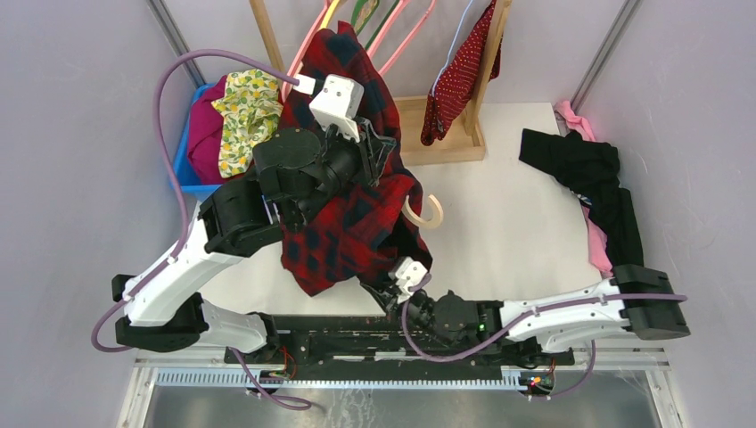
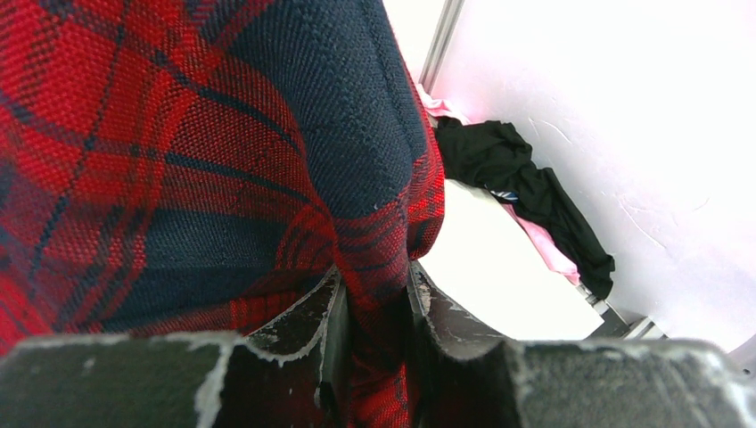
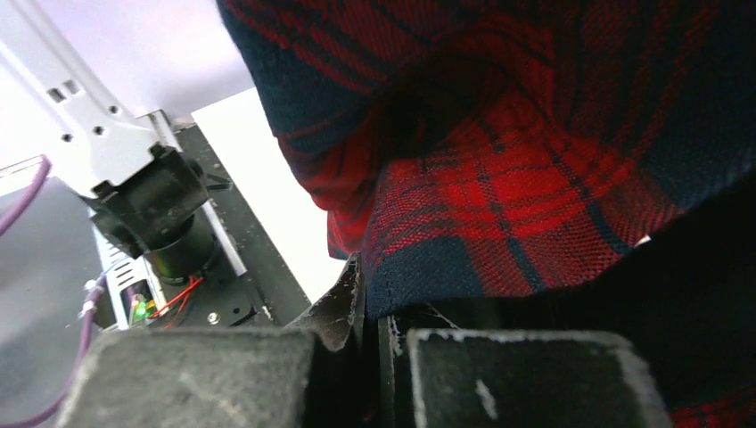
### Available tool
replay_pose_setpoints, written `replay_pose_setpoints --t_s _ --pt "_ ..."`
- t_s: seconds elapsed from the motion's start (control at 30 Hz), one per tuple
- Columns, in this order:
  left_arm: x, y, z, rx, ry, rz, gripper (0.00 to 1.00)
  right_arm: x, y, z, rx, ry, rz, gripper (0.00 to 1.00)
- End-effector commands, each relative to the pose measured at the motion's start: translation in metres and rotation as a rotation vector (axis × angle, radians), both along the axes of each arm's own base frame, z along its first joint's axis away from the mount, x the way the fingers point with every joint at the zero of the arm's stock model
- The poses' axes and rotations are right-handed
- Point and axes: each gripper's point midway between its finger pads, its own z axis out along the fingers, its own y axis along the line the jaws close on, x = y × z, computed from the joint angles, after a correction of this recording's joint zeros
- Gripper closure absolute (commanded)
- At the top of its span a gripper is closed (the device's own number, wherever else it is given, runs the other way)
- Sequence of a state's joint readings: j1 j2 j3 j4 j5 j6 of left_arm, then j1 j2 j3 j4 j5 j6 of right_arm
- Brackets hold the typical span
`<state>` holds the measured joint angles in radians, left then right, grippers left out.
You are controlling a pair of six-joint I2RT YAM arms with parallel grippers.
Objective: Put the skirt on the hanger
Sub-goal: Hang the skirt on the hanger.
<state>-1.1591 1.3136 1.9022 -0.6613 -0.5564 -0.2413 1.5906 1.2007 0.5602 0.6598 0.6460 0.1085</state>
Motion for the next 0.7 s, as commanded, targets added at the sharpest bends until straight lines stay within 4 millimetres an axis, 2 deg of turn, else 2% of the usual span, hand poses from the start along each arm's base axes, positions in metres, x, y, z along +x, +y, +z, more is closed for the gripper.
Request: replay_pose_setpoints --t_s 0.0,0.13,0.27,0.47,0.53,0.67 --pt "0.000 0.020 0.037 -0.070 -0.091 0.042 0.97 -0.020 -0.008 0.022 0.026 -0.010 0.104 0.99" --pt "0.000 0.020 0.036 -0.064 -0.091 0.042 0.97 -0.027 -0.017 0.024 0.002 -0.006 0.142 0.99" --pt "-0.001 0.020 0.037 -0.059 -0.088 0.037 0.97 -0.022 -0.037 0.022 -0.031 0.013 0.104 0.99" --pt "-0.002 0.015 0.035 -0.019 -0.049 0.019 0.97 -0.002 -0.090 0.027 -0.076 0.023 -0.018 0.99" --pt "-0.004 0.007 0.029 0.007 -0.028 -0.013 0.97 0.004 -0.107 0.031 -0.085 0.021 -0.058 0.99" --pt "-0.004 0.001 0.020 0.044 0.014 -0.042 0.97 0.011 -0.129 0.041 -0.097 0.014 -0.095 0.99"
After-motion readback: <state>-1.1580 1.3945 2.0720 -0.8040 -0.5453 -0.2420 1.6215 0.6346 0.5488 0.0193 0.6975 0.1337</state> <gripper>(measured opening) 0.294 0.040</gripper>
